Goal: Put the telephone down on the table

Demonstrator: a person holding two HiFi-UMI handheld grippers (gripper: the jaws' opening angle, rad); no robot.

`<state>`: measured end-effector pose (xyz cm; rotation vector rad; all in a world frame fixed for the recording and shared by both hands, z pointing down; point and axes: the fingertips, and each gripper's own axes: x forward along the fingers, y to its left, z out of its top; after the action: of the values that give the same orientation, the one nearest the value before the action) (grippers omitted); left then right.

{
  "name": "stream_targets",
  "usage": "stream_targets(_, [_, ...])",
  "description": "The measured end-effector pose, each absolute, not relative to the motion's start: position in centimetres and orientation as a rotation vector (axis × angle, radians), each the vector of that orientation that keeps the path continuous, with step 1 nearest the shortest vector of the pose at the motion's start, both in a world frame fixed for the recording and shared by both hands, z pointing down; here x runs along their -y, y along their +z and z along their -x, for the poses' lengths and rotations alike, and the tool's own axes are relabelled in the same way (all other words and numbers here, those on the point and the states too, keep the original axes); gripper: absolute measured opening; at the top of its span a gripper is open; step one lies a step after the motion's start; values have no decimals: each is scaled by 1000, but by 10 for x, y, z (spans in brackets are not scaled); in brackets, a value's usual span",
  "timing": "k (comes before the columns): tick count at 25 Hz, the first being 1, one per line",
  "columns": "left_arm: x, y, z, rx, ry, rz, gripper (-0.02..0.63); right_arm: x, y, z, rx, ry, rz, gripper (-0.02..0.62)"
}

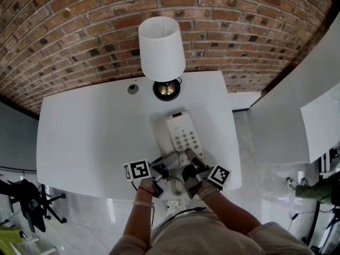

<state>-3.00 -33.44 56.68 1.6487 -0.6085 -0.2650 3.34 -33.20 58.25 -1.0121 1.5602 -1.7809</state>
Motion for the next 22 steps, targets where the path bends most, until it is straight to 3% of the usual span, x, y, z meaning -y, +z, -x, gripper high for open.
stream_targets(15, [319,558,49,673,-278,-1746,383,339,583,-31,-1517,-1798,1010,141])
stream_targets(22, [286,568,51,797,-5,-1941,382,340,585,-29,-1529,-1804,1016,141])
